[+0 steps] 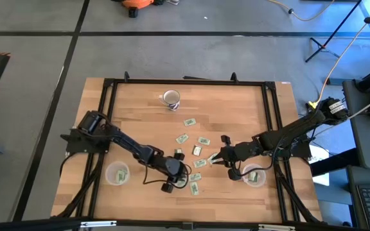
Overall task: Pick and place Stevia / Truvia into bins
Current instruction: Put the light green stevia packet into the left transparent container
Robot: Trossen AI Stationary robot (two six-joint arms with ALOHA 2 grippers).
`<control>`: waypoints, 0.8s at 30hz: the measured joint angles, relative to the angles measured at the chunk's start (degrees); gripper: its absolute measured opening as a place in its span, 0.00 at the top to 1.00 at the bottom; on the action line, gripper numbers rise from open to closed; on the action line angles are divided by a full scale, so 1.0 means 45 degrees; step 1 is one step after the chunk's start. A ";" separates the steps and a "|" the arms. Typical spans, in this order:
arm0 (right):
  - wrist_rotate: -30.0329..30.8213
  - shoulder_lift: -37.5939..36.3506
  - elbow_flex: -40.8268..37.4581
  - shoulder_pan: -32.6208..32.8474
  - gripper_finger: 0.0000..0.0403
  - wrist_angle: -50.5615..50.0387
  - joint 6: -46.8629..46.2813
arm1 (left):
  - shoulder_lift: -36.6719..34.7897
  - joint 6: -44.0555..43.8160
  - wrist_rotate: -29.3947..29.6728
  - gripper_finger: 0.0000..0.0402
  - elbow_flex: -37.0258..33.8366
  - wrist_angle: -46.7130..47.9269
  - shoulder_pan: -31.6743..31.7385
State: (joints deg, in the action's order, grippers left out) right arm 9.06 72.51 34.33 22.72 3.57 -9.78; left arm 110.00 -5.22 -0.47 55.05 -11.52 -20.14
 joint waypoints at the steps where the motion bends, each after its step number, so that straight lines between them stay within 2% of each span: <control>1: 0.0000 0.0000 0.0000 0.0000 0.81 -0.0001 0.0000 | 0.0095 -0.0004 0.0005 0.85 0.0000 -0.0026 0.0000; 14: 0.0005 0.0000 0.0000 0.0000 0.81 -0.0058 0.0005 | 0.0926 -0.0334 -0.0195 0.86 0.0068 -0.0307 0.0000; 21: 0.0004 0.0000 0.0000 0.0000 0.81 -0.0058 0.0001 | 0.0948 -0.0367 -0.0366 0.98 0.0055 -0.0259 0.0000; 24: 0.0001 0.0000 0.0000 0.0000 0.81 -0.0058 0.0005 | 0.0914 -0.0383 -0.0459 0.99 0.0044 -0.0257 0.0001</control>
State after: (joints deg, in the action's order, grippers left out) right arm 9.07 72.51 34.33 22.72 3.31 -9.76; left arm 114.12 -6.94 -2.54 55.24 -12.68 -20.14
